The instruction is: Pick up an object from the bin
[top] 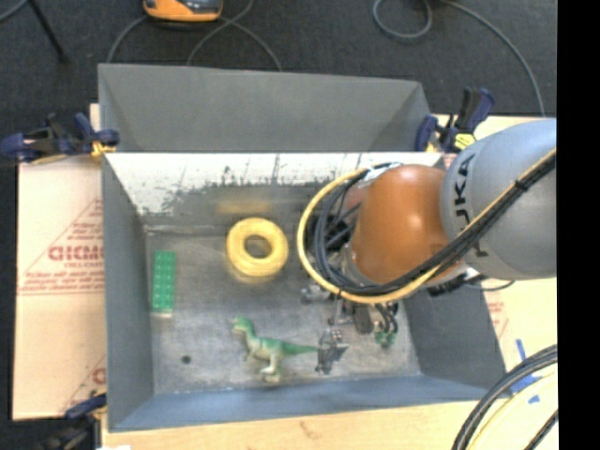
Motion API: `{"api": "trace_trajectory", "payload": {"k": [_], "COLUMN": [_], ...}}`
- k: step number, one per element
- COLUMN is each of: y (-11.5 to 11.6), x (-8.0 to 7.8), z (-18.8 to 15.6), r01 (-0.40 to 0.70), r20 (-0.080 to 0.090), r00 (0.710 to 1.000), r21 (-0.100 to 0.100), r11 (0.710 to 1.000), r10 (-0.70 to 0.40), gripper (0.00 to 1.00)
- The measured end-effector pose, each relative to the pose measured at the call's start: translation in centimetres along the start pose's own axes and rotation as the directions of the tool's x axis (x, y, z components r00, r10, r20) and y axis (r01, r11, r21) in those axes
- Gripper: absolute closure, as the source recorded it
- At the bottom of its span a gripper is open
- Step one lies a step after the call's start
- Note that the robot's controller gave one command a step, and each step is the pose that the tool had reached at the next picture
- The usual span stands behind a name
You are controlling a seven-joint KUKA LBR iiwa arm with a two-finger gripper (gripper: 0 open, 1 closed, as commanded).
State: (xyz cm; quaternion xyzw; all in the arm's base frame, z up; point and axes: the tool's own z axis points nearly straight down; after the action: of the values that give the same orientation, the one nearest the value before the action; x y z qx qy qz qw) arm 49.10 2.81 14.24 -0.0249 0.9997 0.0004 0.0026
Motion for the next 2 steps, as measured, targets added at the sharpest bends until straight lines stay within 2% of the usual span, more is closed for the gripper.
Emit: {"api": "trace_trajectory", "payload": {"k": [1,2], "y": [0.4,-0.7], "x": [0.3,-1.0], "z": [1.0,7.0], "r01": [-0.003,0.290], "r20": [-0.005,-0.006], "r00": [1.000,0.957], "r21": [0.000,-0.001], "r11": [1.000,0.957], "r10": [0.003,-0.290], "gripper": [0.00,1.00]}}
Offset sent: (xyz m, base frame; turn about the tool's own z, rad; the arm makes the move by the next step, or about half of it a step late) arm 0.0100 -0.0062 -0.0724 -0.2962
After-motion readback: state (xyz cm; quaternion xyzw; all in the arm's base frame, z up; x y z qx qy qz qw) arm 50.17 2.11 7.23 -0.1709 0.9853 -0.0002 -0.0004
